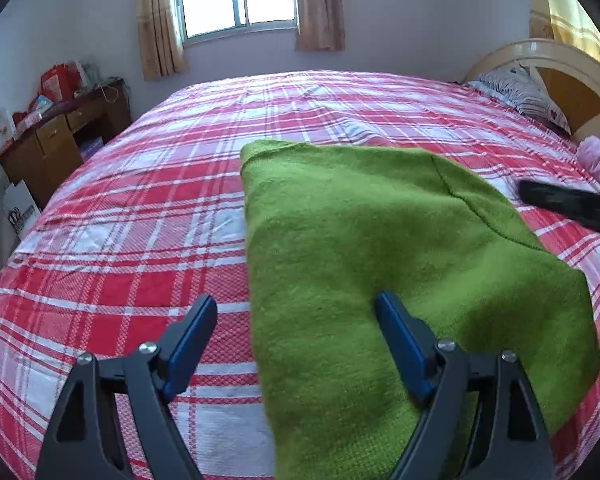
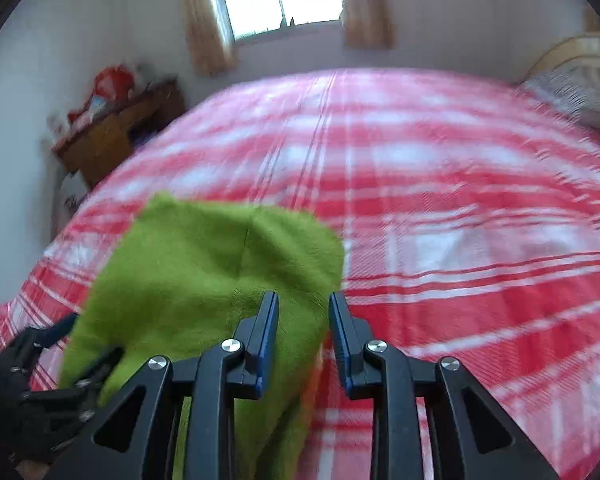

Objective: Fold small clothes

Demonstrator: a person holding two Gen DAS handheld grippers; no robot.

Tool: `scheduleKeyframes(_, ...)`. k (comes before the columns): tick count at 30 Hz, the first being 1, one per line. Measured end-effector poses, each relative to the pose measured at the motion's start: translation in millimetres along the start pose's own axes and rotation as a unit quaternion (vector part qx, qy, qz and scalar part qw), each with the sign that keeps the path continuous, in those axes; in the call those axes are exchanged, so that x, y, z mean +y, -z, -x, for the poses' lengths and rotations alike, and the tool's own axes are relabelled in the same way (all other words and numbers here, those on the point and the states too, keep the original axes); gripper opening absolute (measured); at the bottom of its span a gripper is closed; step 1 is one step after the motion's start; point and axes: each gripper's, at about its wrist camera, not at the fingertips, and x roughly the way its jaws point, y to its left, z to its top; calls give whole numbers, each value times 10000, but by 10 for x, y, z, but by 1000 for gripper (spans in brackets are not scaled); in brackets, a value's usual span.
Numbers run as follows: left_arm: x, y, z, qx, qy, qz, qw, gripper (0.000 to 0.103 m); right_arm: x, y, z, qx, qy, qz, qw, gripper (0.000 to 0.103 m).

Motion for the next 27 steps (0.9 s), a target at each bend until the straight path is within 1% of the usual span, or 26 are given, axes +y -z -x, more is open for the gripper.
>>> scheduleKeyframes(2,-15,-3,2,-8,-43,-36,10000,85,109,110,301,-183,-242,123,9995,26)
scheduleKeyframes(3,-30,-8,-5,-13,-61,-51,10000,85,160,164,383,-182,-285,204,9992,26)
scheduleKeyframes(4,-33,-7,-5,-21,-80,-49,10000,85,212,241,451,-139,-352,264,9989,26)
scheduleKeyframes(6,-20,-6,-10,0,-33,-6,10000,85,275,433,467,135,-559,203,9981,26)
scheduleKeyframes(7,-9,-5,-13,13,2,23,10000,85,285,527,428,279,-487,188,9982,26)
scheduleKeyframes(8,3,-3,-13,28,41,48,10000,85,290,619,386,360,-315,231,9986,26)
scheduleKeyframes(9,7,-3,-13,33,48,50,10000,85,296,725,336,356,-131,296,9988,27)
scheduleKeyframes(10,6,0,-6,33,44,40,10000,85,294,797,325,277,-42,326,9991,30)
scheduleKeyframes(11,5,2,6,19,13,31,10000,85,299,846,322,229,-8,355,9991,33)
scheduleKeyframes(12,13,6,28,19,33,28,10000,85,297,866,318,264,-11,340,9991,34)
scheduleKeyframes(14,83,18,80,66,216,121,9997,85,251,863,350,364,-148,148,9991,35)
scheduleKeyframes(16,215,34,131,215,610,288,9975,86,173,865,405,402,-283,-27,9988,35)
scheduleKeyframes(17,322,45,160,340,889,409,9946,86,119,880,485,386,-379,-174,9984,36)
scheduleKeyframes(19,487,53,219,435,1159,621,9904,86,17,920,660,224,-456,-387,9980,43)
scheduleKeyframes(21,610,8,285,362,1240,788,9885,86,-80,906,834,-20,-508,-597,9969,55)
scheduleKeyframes(23,676,-94,322,223,1264,881,9878,86,-196,849,944,-262,-687,-855,9936,61)
scheduleKeyframes(24,685,-158,322,176,1371,931,9860,86,-272,794,953,-359,-842,-1060,9901,64)
scheduleKeyframes(26,675,-282,268,151,1585,1045,9817,86,-365,689,873,-345,-1046,-1356,9846,65)
scheduleKeyframes(27,647,-334,213,157,1700,1098,9792,86,-392,628,788,-264,-1108,-1463,9827,65)
